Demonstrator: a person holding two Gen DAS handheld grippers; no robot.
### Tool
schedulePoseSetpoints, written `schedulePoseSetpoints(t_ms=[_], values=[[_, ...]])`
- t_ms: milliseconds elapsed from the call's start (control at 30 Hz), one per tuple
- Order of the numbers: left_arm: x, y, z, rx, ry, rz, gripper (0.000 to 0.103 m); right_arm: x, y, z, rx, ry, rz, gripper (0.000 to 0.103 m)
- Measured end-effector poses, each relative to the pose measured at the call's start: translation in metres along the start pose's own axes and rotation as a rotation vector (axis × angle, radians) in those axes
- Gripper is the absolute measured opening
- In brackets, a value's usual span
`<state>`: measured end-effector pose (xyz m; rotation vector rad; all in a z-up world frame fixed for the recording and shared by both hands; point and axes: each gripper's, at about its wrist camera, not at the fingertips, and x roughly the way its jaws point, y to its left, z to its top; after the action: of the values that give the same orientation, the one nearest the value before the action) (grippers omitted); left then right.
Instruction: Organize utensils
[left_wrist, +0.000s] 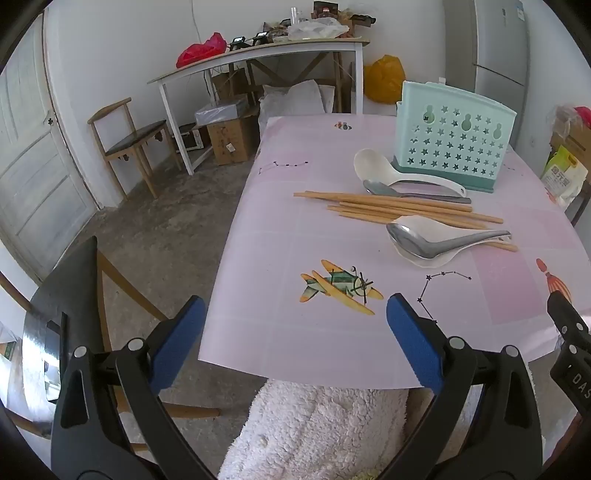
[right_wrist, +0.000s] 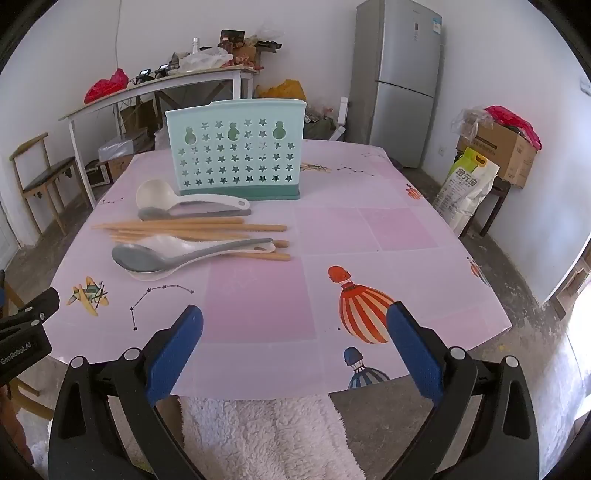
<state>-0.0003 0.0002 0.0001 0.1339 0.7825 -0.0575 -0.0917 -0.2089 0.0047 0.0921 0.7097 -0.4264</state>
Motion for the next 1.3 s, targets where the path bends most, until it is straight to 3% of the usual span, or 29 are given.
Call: schedulePoseSetpoints(t_ms=[1300], values=[[-0.0018,0.0020,0.0015,-0.004,0.001,-0.004,0.095,-0.0031,0.0004,0.0024,0.000,-0.005,0.000,0.097]])
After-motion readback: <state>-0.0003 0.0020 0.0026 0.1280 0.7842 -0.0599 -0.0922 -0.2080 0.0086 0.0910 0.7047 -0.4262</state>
